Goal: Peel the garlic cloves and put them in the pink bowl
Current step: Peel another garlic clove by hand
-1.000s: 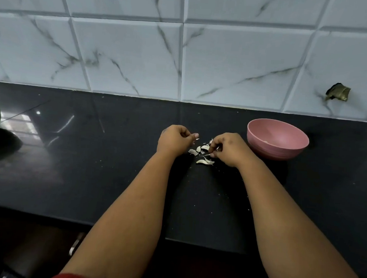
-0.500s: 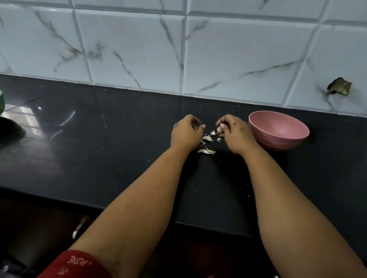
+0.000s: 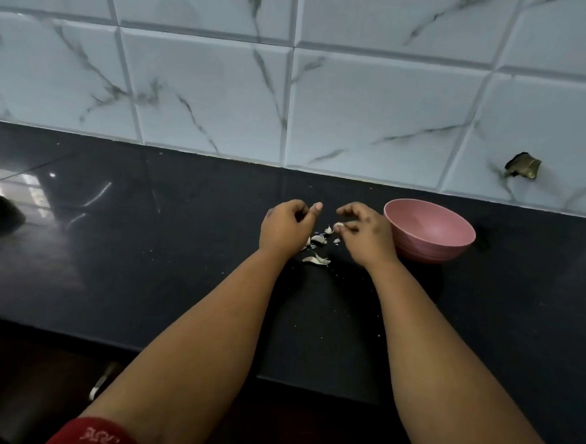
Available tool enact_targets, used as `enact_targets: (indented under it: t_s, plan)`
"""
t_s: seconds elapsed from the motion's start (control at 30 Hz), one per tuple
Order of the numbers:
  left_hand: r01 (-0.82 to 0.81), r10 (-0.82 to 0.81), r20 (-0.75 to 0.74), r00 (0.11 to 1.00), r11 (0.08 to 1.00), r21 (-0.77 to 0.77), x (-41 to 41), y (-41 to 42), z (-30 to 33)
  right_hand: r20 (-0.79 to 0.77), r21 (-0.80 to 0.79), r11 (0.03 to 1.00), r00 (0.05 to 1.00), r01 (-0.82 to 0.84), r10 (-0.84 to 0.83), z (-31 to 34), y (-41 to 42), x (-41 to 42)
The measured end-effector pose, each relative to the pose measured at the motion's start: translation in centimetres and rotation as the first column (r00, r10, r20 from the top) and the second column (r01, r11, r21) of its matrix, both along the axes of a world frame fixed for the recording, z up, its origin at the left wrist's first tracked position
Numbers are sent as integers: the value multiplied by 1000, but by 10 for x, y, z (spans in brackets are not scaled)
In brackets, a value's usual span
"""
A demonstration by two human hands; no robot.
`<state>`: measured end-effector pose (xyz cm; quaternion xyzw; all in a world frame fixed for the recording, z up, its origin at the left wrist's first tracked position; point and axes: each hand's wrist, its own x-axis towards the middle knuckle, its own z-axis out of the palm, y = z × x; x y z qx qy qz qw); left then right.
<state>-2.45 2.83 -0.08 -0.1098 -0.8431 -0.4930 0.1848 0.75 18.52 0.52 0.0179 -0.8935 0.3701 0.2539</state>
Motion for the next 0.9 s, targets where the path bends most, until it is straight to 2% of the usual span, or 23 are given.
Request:
enact_targets:
  t_s: [0.13,0.3,0.43,0.6,0.67,0.77,0.8,0.9]
  plan:
    - [46,-45,38,998,998,-32,-4,-6,-3,-10,39,998,999,51,-50,1,-1,-1]
    - [108,-104,64,993,992,-64,-3,-5,-2,76,73,997,997,21,-26,5,0,4]
    - [118,-114,53,992,988,-102,-5,-6,-4,107,170,985,993,22,-40,8,-3,1]
    - [102,-97,56,994,990,-97,-9,-6,-6,-138,206,974,988,96,-68,19,-9,2]
    - [109,-104,49,993,988,-110,-11,-5,-6,-168,250,958,981,143,-103,22,-11,3]
    - [107,-103,41,994,988,-114,-12,-3,-5,-175,234,957,976,172,-133,22,-13,3]
    - [104,-100,38,994,988,-111,-12,-3,-5,-118,254,953,983,169,-143,20,-13,2]
    - [93,-89,40,995,990,-104,-10,-3,-3,245,393,913,944,110,-219,13,-21,0]
